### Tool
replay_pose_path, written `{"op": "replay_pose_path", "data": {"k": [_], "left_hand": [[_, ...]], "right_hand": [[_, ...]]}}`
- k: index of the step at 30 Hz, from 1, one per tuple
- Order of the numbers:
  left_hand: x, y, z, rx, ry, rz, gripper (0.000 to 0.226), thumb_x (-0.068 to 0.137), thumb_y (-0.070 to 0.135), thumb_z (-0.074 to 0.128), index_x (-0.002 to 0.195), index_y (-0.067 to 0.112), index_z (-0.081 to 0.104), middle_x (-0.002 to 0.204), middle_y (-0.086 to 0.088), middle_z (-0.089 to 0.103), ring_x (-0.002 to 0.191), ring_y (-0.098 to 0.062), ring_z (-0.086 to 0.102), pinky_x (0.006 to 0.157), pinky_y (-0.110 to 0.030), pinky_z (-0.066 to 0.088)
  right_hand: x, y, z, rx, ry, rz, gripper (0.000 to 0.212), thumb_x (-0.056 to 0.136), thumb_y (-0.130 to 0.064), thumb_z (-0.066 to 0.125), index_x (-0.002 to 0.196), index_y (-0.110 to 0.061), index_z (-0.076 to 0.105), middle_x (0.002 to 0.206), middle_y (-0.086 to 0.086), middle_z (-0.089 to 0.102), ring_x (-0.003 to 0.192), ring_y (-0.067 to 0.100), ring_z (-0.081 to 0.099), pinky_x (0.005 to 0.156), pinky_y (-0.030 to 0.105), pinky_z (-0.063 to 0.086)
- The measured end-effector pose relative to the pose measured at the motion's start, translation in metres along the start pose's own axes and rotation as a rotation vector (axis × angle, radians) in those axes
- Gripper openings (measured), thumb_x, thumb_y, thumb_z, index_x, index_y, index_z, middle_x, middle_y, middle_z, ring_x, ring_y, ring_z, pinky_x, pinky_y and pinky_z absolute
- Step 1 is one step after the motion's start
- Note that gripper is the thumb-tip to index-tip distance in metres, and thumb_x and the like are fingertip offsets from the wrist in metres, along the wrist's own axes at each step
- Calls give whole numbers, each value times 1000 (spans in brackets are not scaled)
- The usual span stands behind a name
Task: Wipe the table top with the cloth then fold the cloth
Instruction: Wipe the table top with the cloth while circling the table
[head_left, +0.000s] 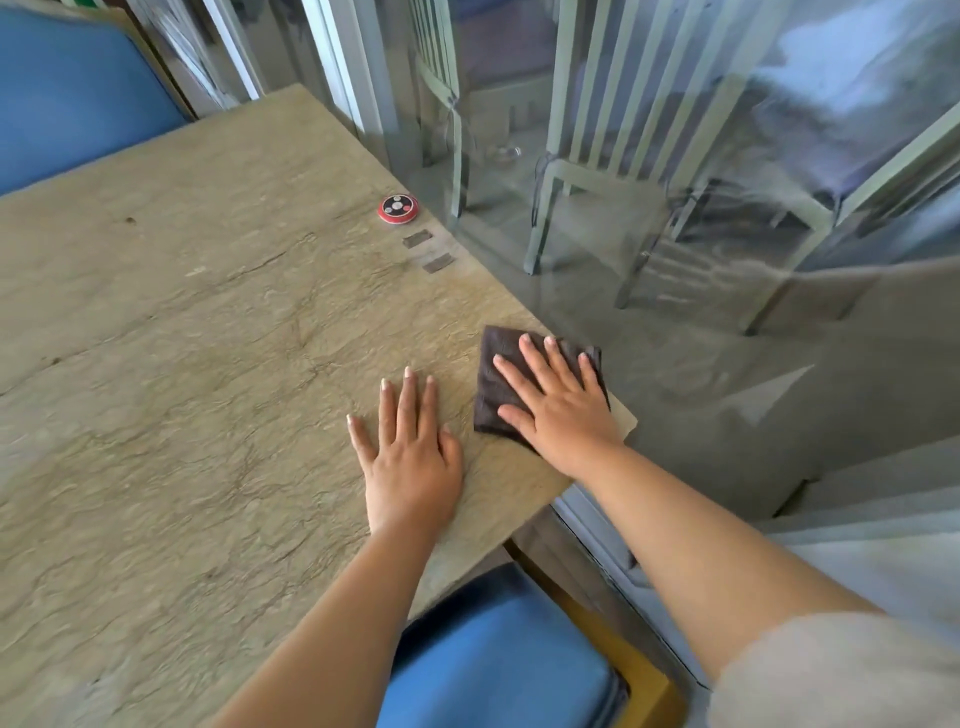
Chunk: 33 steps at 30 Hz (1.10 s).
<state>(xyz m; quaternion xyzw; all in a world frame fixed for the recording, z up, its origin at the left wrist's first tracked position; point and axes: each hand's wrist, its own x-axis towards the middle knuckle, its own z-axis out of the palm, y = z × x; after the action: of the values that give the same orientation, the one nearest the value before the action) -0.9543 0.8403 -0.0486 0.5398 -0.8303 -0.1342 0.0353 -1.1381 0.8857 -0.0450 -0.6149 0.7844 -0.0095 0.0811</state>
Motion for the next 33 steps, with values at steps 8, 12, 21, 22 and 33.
{"op": "replay_pose_path", "data": {"k": [8,12,21,22,33], "left_hand": [[1,-3,3,6,6,10,60,97,42,10,154,31,-4,162,9,-11,147,-14,-20,117,-56,-9],[0,-3,3,4,7,21,59,98,42,10,154,30,-5,162,9,-11,147,-14,-20,117,-56,-10],[2,-15,-16,-549,70,-47,59,91,30,20,148,24,36,158,7,28,147,-6,12,122,-40,0],[-1,-23,-21,-656,119,-81,58,90,28,23,145,22,41,154,5,36,144,-8,23,122,-39,11],[-70,-154,-45,1,98,-349,51,100,50,18,150,47,12,162,13,5,149,-10,-11,115,-48,-22]], "right_hand": [[43,-1,-5,-50,-67,9,62,96,-59,12,151,-35,-5,160,-3,-16,146,21,-15,118,45,-5],[-15,9,4,-55,7,-30,70,88,-61,3,151,-30,7,161,2,-1,148,26,0,117,45,-2],[-57,-53,8,-3,-129,-238,66,91,-56,6,151,-29,-3,159,0,-15,145,25,-18,112,42,-17],[-55,-66,7,-8,-183,-361,63,95,-55,12,150,-32,-7,158,-3,-20,143,22,-24,112,42,-19],[44,-128,11,-67,-117,-157,67,88,-69,9,148,-43,-6,159,-8,-17,146,24,-18,108,64,-14]]}}
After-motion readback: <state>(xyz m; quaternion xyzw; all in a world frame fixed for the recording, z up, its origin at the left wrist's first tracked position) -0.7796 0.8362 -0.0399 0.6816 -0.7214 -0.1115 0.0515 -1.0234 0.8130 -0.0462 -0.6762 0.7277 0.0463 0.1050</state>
